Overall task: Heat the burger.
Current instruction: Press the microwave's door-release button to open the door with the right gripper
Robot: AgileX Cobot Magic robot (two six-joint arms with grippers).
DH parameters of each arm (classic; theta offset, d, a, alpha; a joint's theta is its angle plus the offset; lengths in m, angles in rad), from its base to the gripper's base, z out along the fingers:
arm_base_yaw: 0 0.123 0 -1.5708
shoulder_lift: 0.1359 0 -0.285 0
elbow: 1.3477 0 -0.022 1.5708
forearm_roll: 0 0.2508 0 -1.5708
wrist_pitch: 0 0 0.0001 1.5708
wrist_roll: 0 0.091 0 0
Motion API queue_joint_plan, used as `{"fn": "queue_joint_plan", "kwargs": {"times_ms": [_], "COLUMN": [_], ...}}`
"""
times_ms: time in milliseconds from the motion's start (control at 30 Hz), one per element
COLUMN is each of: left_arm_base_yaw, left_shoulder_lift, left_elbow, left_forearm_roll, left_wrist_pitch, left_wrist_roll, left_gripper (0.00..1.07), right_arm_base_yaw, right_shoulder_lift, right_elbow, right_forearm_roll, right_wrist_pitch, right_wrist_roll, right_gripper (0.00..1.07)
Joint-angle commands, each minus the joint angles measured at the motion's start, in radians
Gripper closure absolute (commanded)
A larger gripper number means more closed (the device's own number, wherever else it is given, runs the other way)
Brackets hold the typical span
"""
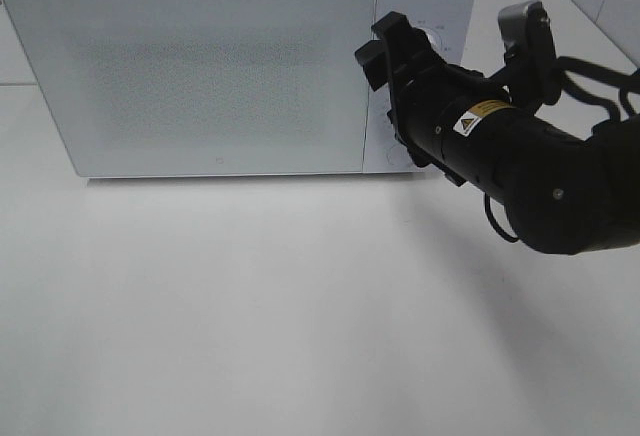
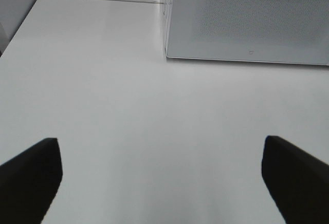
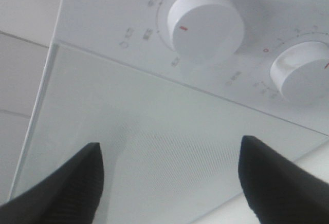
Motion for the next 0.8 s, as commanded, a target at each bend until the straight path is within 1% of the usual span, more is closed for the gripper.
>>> {"fn": "queue_joint_plan", "kwargs": {"times_ms": [33,67,100,167,200,300,367,400,433,467,500,533,567,600,633,667,733,767,800], "left_arm_base_yaw": [0.002,0.002,0.002,0.002,0.002,0.002,0.002,0.002,0.002,0.002,0.002,0.002,0.002,0.002,0.002,0.002,0.002,0.002,0.002], "left_shoulder_lift": [-0.018,-0.018,-0.018,-0.018,-0.018,-0.018,-0.018,-0.018,-0.018,-0.018,-0.018,-0.018,-0.018,-0.018,-0.018,-0.018,-0.018,-0.018,-0.018], "left_elbow": [0.003,0.003,0.003,0.003,0.003,0.003,0.003,0.003,0.003,0.003,0.003,0.003,0.003,0.003,0.003,0.003,0.003,0.003,0.003], "left_forearm_roll": [-0.007,-0.007,-0.007,-0.007,-0.007,-0.007,-0.007,-0.007,-0.007,-0.007,-0.007,-0.007,-0.007,-0.007,-0.007,-0.007,-0.007,-0.007,-0.007], "left_wrist_pitch": [-0.011,-0.011,-0.011,-0.011,-0.011,-0.011,-0.011,-0.011,-0.011,-0.011,-0.011,-0.011,-0.011,-0.011,-0.011,-0.011,-0.011,-0.011,-0.011], "left_wrist_roll": [0.000,0.000,0.000,0.000,0.000,0.000,0.000,0.000,0.000,0.000,0.000,0.000,0.000,0.000,0.000,0.000,0.000,0.000,0.000], "left_gripper": [0.09,0.09,0.09,0.09,0.09,0.09,0.09,0.09,0.09,0.09,0.09,0.09,0.09,0.09,0.09,0.09,0.09,0.09,0.09], "right_arm_base_yaw": [-0.004,-0.004,-0.006,-0.006,-0.006,-0.006,-0.006,-0.006,-0.006,-0.006,-0.006,-0.006,-0.006,-0.006,-0.006,-0.006,-0.006,-0.006,-0.006], "right_shoulder_lift": [-0.056,-0.075,-0.109,-0.123,-0.159,-0.176,-0.225,-0.225,-0.234,-0.251,-0.251,-0.267,-0.267,-0.274,-0.287,-0.287,-0.310,-0.310,-0.334], "right_elbow": [0.000,0.000,-0.002,-0.002,-0.002,-0.005,-0.042,-0.042,-0.058,-0.088,-0.088,-0.121,-0.121,-0.134,-0.162,-0.162,-0.195,-0.195,-0.207], "right_forearm_roll": [-0.043,-0.048,-0.064,-0.071,-0.083,-0.096,-0.146,-0.146,-0.171,-0.222,-0.222,-0.288,-0.288,-0.322,-0.375,-0.375,-0.436,-0.436,-0.464], "right_wrist_pitch": [0.105,0.140,0.217,0.248,0.323,0.367,0.586,0.586,0.646,0.752,0.752,0.869,0.869,0.925,1.021,1.021,1.156,1.156,1.227], "right_wrist_roll": [-0.115,-0.156,-0.239,-0.282,-0.359,-0.397,-0.524,-0.524,-0.547,-0.564,-0.564,-0.564,-0.564,-0.564,-0.564,-0.564,-0.564,-0.564,-0.564], "right_gripper": [0.36,0.36,0.37,0.37,0.37,0.37,0.37,0.37,0.37,0.37,0.37,0.37,0.37,0.37,0.37,0.37,0.37,0.37,0.37]}}
